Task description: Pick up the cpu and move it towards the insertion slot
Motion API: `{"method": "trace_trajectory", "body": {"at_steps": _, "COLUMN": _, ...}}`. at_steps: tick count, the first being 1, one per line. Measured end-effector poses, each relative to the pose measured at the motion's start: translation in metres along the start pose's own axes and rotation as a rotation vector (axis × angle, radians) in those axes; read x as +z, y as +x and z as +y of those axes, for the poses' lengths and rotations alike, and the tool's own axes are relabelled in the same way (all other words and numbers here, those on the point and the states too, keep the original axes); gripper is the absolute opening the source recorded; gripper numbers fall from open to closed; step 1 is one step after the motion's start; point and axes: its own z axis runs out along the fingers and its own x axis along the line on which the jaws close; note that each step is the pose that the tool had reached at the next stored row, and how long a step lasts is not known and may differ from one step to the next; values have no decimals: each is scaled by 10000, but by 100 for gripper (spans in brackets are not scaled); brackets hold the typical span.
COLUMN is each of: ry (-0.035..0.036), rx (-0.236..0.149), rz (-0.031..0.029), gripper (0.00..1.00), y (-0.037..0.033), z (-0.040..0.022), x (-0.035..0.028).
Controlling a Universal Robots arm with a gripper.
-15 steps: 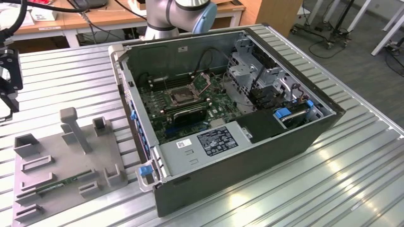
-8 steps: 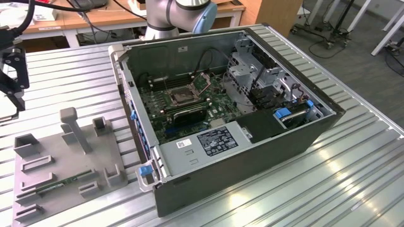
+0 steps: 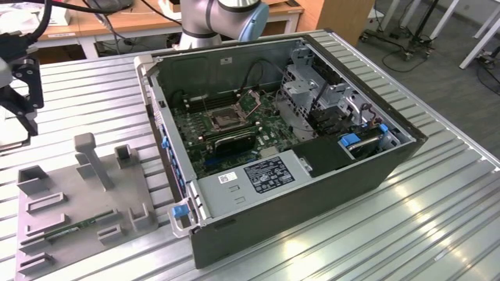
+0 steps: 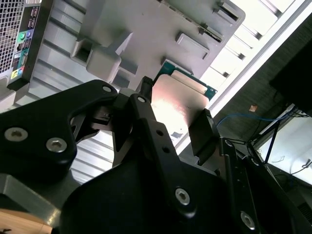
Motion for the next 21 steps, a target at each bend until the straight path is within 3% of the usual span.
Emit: {"method": "trace_trajectory", "body": {"at_steps": 21, "ry": -4, "rx": 0, "rz": -1, "gripper": 55, "y": -227, "z": -8, "x": 0}}
